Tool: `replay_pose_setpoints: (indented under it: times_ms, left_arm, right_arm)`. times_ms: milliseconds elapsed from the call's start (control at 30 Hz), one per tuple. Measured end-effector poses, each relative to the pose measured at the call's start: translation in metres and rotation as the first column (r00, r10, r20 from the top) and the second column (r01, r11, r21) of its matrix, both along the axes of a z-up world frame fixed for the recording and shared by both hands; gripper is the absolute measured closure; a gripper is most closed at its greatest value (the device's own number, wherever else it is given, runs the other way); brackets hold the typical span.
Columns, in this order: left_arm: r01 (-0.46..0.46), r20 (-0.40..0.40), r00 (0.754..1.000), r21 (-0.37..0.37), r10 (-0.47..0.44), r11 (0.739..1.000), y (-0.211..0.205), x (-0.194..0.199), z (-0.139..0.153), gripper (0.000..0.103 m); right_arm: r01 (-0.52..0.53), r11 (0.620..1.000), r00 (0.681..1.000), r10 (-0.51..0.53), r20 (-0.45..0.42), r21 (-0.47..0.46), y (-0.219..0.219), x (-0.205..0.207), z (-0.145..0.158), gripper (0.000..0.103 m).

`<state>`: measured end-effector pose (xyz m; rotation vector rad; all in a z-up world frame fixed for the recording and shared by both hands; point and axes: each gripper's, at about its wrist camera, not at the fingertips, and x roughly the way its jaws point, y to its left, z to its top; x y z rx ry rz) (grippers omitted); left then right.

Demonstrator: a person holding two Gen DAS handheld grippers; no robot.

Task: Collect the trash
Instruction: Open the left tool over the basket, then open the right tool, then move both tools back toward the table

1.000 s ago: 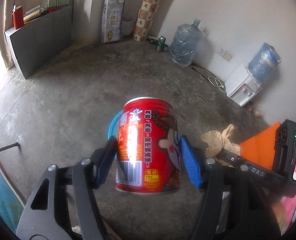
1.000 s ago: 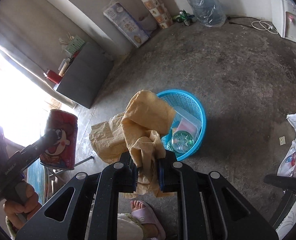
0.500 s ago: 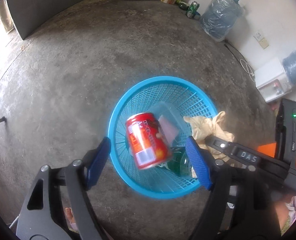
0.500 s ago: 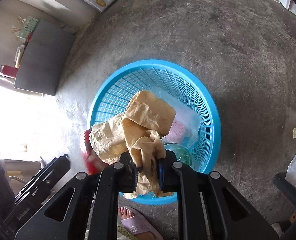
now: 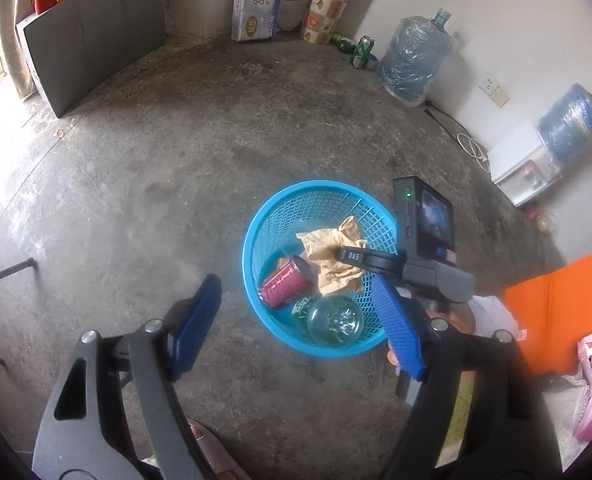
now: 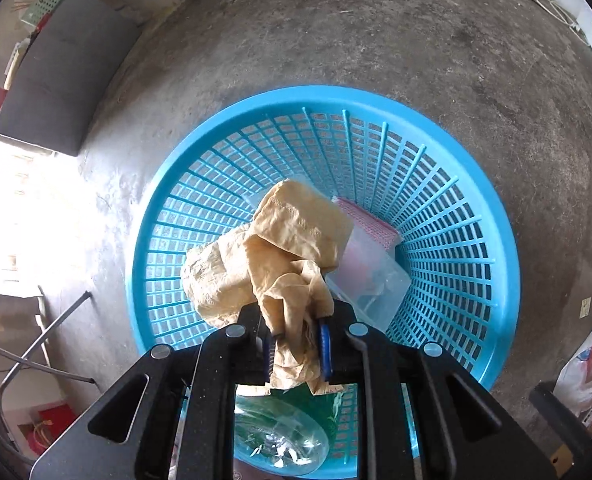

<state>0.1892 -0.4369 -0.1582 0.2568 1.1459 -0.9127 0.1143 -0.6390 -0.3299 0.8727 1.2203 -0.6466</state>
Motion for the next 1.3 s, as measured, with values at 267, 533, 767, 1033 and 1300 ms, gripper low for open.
replay_pose_setpoints:
  times_ms: [267,533,767,1033,1300]
  left_arm:
    - [0.082,0.088,0.993,-0.04,-0.078,0.996,0.05,-0.048,0.068,0.03]
    - [0.066,0.118,0.991,-0.071,-0.057,0.995,0.139,-0.088,0.104,0.03]
    - [-0.062,0.168,0.983,-0.096,0.078,0.993,0.254,-0.104,0.131,0.03]
    - [-0.245,0.263,0.922,-0.172,0.284,0.954,0.384,-0.129,0.159,0.029]
    - [-0.457,0.272,0.815,-0.241,0.512,0.856,0.486,-0.153,0.165,0.027]
  right_arm:
    - [0.003,1.0,1.0,-0.003,-0.002,-0.022,-0.009,-0.027,0.027,0.042]
    - [0.031,0.992,0.992,-0.016,0.124,-0.125,0.014,-0.091,0.106,0.042]
    - [-0.041,0.987,0.969,0.077,0.235,-0.156,0.089,-0.134,0.177,0.042]
    - [-0.222,0.967,0.873,0.254,0.416,-0.125,0.199,-0.12,0.244,0.037]
    - [-0.569,0.817,0.663,0.524,0.535,-0.095,0.34,-0.04,0.291,0.034]
